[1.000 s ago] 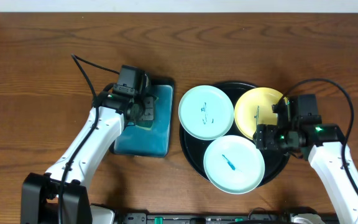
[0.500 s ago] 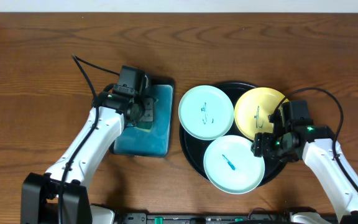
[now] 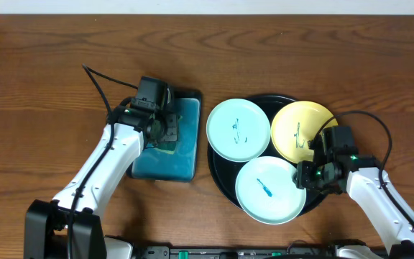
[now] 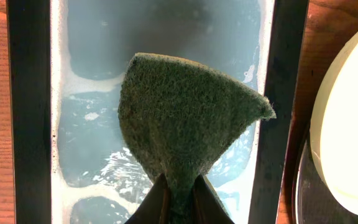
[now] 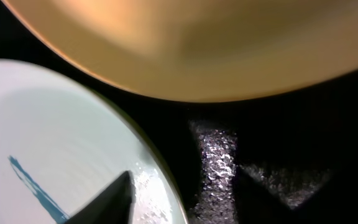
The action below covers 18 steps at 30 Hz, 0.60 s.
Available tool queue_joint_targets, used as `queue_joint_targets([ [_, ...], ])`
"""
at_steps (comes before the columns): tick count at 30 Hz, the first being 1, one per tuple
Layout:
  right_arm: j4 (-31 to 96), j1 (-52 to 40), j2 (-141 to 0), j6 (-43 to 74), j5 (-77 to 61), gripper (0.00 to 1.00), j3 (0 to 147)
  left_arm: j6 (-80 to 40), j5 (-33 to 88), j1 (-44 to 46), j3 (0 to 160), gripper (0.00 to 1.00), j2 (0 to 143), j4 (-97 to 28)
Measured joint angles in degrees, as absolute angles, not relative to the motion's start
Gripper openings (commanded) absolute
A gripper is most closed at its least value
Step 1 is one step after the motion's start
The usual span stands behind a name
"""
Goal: Clean dirty plates on tray and stack at the side
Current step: 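Push the right gripper under the mint plate rim and tilt it up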
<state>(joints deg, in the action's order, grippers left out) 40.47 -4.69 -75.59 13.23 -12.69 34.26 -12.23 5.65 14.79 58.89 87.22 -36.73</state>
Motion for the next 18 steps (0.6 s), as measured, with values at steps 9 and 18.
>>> queue_joint_targets([
  [9, 40.4, -4.7, -75.6, 13.6, -13.3, 0.16, 34.3, -12.2, 5.7, 14.8, 58.9, 0.08, 87.2, -37.2],
  [18, 41.4, -4.7, -75.6, 13.6, -13.5, 0.1, 34.2, -12.2, 5.7, 14.8, 58.9, 0.08, 87.2, -37.2],
])
